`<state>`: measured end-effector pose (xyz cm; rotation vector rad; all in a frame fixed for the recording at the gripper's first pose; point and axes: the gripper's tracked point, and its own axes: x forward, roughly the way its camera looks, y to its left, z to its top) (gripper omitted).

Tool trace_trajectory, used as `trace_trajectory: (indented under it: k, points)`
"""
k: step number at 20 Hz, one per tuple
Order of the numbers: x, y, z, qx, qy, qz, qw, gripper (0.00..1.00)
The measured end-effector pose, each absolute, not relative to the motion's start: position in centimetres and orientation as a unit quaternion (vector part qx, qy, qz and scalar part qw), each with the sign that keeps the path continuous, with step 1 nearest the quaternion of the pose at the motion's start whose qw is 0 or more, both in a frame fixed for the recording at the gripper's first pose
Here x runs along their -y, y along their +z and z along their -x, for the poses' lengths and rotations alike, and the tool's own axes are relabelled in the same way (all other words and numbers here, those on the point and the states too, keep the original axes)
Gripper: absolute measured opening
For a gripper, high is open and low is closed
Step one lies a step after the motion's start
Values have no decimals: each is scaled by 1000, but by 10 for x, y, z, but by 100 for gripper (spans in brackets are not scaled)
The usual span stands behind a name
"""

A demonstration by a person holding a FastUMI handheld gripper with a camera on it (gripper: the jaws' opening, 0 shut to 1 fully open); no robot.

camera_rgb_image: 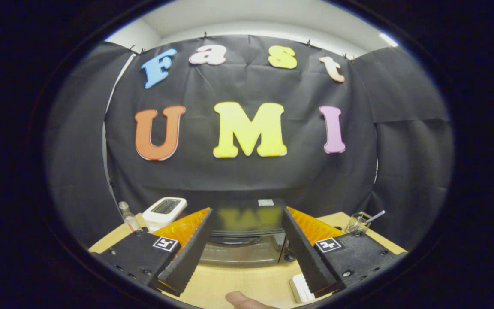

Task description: Open the toaster oven, put the food inside, and close the toaster oven door.

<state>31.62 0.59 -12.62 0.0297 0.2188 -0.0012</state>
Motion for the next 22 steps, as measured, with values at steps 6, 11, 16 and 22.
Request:
trace_trajectory:
  k: [6, 11, 16, 22]
  points:
    - [10, -10, -208, -25, -5, 8, 1000, 100]
    - [13, 26, -122, -14, 18, 30, 999, 100]
    - [28, -1, -43, -31, 18, 8, 999, 100]
    - [21, 23, -14, 22, 17, 25, 999, 100]
